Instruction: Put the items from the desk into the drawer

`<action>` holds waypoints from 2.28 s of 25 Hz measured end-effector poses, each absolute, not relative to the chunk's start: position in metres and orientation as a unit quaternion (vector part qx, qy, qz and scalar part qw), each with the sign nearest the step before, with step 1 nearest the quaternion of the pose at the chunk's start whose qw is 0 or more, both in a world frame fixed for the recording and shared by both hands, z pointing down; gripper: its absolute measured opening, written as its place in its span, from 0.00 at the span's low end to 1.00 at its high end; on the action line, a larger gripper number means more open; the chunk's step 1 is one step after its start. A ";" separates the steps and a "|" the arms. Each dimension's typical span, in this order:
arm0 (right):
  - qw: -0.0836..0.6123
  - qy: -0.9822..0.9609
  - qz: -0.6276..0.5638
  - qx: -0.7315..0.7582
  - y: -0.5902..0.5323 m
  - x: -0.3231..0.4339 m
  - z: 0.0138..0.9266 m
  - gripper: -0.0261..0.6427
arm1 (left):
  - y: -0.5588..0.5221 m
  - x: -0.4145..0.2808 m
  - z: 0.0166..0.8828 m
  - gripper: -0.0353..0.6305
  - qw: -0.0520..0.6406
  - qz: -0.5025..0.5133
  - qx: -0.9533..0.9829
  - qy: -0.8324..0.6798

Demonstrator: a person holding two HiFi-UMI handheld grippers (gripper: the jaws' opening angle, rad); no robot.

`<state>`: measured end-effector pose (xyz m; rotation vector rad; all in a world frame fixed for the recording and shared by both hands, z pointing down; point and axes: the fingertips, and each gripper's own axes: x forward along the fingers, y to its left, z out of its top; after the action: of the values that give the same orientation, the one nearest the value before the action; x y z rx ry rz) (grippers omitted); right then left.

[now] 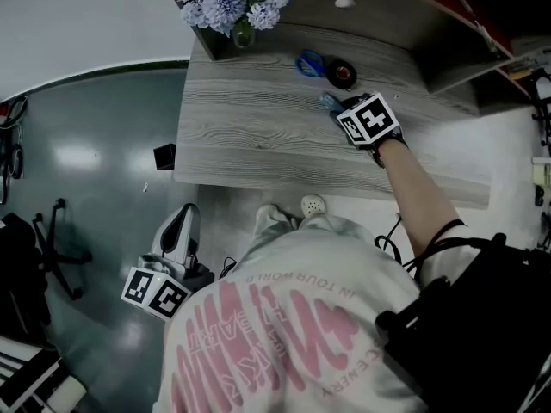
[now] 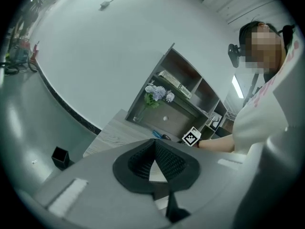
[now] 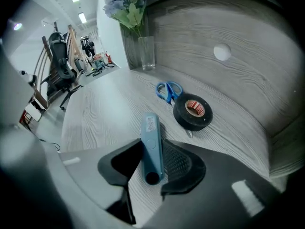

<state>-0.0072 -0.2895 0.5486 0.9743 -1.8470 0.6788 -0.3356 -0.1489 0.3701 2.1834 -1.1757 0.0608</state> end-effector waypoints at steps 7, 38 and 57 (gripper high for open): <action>0.353 -0.740 0.310 0.481 -0.280 -0.002 0.534 0.25 | -0.171 -0.323 0.368 0.08 0.318 0.041 0.869 -0.376; 0.102 -0.464 0.346 0.809 0.078 0.120 0.439 0.24 | -0.117 -0.088 0.386 0.08 0.302 0.128 0.940 0.092; 0.131 -0.481 0.394 0.772 0.106 0.249 0.502 0.24 | -0.080 -0.014 0.408 0.08 0.316 0.167 0.934 -0.007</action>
<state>0.2494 0.1063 0.5016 2.2419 -1.3970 1.1448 -0.0139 -0.0799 0.4079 2.4601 -0.0191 0.4395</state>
